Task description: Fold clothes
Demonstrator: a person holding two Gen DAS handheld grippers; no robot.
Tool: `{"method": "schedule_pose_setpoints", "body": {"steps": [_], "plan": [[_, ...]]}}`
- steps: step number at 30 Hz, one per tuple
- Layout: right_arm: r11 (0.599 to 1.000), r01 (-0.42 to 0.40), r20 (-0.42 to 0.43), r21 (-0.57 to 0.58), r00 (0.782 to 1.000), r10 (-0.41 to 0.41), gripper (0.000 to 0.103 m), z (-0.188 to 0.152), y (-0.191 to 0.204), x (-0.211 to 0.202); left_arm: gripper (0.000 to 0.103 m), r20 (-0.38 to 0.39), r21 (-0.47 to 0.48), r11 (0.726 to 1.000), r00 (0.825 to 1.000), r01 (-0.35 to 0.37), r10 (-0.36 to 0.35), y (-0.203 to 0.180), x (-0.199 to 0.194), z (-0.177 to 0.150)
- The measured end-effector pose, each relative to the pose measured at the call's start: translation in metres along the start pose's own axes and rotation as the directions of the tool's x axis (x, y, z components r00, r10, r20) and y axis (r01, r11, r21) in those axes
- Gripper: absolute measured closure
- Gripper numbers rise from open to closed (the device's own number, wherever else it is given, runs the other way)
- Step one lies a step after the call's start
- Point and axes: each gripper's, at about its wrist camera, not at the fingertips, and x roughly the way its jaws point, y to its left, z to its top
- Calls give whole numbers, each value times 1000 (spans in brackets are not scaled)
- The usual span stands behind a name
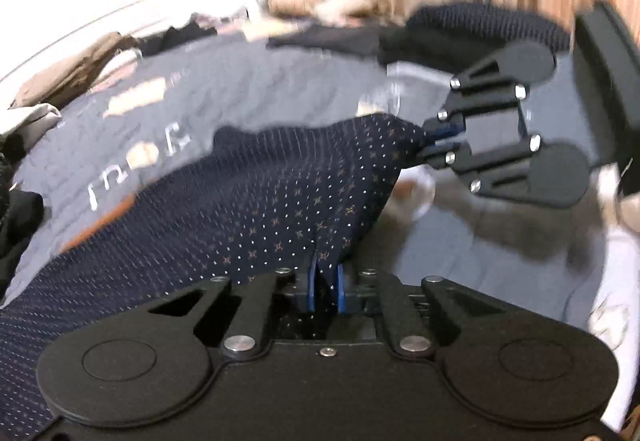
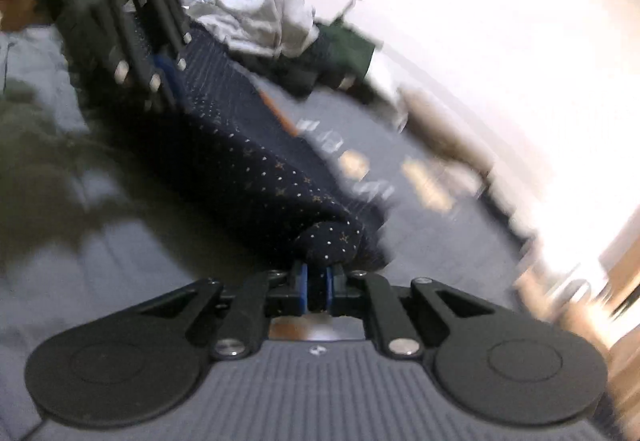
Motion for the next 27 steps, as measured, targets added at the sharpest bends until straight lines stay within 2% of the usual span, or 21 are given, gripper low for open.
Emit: {"method": "schedule_pose_setpoints", "body": {"steps": [4,7,10,11,12,14,15,16,17,19,21,23,24,26,27], "plan": [[991,29,7,-133,1000,-28,95,-1,5,-4,93,24,-38,998,999,47,-46,10,-14,6],[985,-56,-91,-165,995,41,96,-19,17,9,87,-24,-2,1000,1000,18,-18,-4,1,-4],[986,-110,-148,-129,985,90,96,-30,20,16,59,-35,110,993,998,-53,57,-19,4,-6],[986,-106,-144,-128,986,87,96,-31,20,16,44,-26,154,985,997,-72,76,-23,3,-7],[986,-104,-145,-131,986,85,96,-30,20,16,39,-19,182,980,996,-79,84,-27,2,-9],[986,-82,-135,-146,989,62,96,-28,18,15,39,-21,199,975,994,-104,110,-29,8,-15],[985,-60,-122,-159,992,41,96,-26,17,12,46,-21,206,970,990,-130,138,-30,12,-18],[984,-38,-108,-173,994,19,96,-23,16,9,55,-26,220,964,987,-151,161,-31,17,-22],[982,-16,-94,-187,996,-2,96,-21,15,6,76,-41,228,961,984,-158,171,-29,21,-24],[977,16,-72,-212,997,-32,96,-18,14,1,86,-32,199,970,989,-138,147,-21,15,-21],[976,14,-89,-217,995,-35,96,-23,15,4,91,-11,161,980,993,-114,117,-12,3,-15],[975,13,-106,-222,994,-38,96,-29,15,6,92,4,145,985,996,-91,92,-5,-8,-10],[975,4,-121,-220,992,-32,96,-32,15,9,92,-4,142,987,997,-80,81,-5,-8,-10],[980,-79,-196,-183,980,42,96,-40,17,20,92,-59,146,988,996,-54,63,-10,4,-17],[978,-92,-207,-185,977,52,96,-43,21,21,91,-74,161,985,995,-56,68,-13,9,-20]]}}
